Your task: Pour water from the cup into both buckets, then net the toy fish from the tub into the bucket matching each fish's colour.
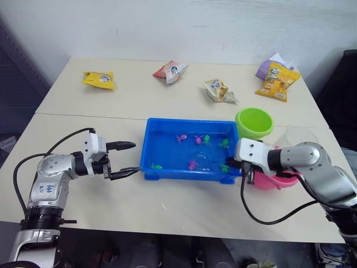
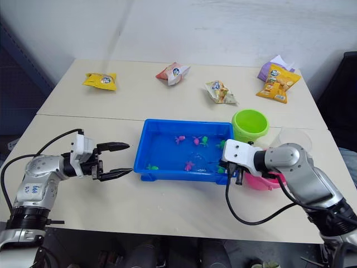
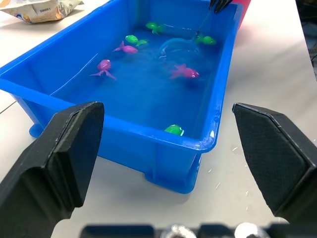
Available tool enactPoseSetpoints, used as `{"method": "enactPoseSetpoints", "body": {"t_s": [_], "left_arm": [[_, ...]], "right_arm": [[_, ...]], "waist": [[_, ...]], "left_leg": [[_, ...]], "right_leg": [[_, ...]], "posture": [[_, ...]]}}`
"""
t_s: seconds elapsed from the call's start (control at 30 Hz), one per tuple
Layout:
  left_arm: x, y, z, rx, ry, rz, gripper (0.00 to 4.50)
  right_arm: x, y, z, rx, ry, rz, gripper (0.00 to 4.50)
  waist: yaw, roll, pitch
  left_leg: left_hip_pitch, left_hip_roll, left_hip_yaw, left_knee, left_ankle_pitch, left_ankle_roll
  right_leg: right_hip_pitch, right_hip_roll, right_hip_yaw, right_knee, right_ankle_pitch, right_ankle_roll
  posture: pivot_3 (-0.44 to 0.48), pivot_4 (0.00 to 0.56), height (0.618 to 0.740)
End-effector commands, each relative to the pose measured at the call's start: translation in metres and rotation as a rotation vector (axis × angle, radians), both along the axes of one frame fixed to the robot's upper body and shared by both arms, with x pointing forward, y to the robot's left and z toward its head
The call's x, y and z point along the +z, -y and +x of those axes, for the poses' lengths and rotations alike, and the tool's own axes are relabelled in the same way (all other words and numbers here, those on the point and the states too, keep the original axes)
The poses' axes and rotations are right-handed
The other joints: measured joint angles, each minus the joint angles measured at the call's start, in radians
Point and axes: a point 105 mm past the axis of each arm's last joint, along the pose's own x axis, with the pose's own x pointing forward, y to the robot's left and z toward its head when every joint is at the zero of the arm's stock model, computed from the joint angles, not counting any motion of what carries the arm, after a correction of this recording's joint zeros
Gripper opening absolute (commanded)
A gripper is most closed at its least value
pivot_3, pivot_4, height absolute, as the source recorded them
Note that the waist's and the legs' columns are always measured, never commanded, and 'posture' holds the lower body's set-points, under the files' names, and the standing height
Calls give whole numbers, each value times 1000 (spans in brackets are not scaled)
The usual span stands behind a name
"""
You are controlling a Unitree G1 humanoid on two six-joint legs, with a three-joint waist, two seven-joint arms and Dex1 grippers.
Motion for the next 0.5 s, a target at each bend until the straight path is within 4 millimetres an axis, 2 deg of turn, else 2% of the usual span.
{"method": "enactPoseSetpoints", "body": {"t_s": [0.03, 0.2, 0.27, 0.5], "left_arm": [[7, 1, 3, 0, 41, 2, 4459], [9, 0, 5, 3, 49, 1, 4459], [9, 0, 6, 4, 52, 3, 4459], [15, 6, 6, -26, 67, 1, 4459]], "right_arm": [[13, -2, 1, -49, -44, 112, 0], [16, 3, 3, -110, -101, 227, 0], [24, 3, 3, -131, -116, 302, 0], [40, 17, -13, -180, -118, 396, 0]], "waist": [[1, 0, 0], [1, 0, 0], [1, 0, 0], [1, 0, 0]], "left_leg": [[0, 0, 0, 0, 0, 0], [0, 0, -1, 0, 0, 0], [0, 0, -1, 0, 0, 0], [0, 0, -1, 0, 0, 0]], "right_leg": [[0, 0, 0, 0, 0, 0], [1, 0, -1, 0, 0, 0], [1, 0, -1, 0, 0, 0], [1, 0, -1, 1, 0, 0]], "posture": [[0, 150, 738], [0, 150, 738], [0, 150, 738], [0, 150, 738]]}}
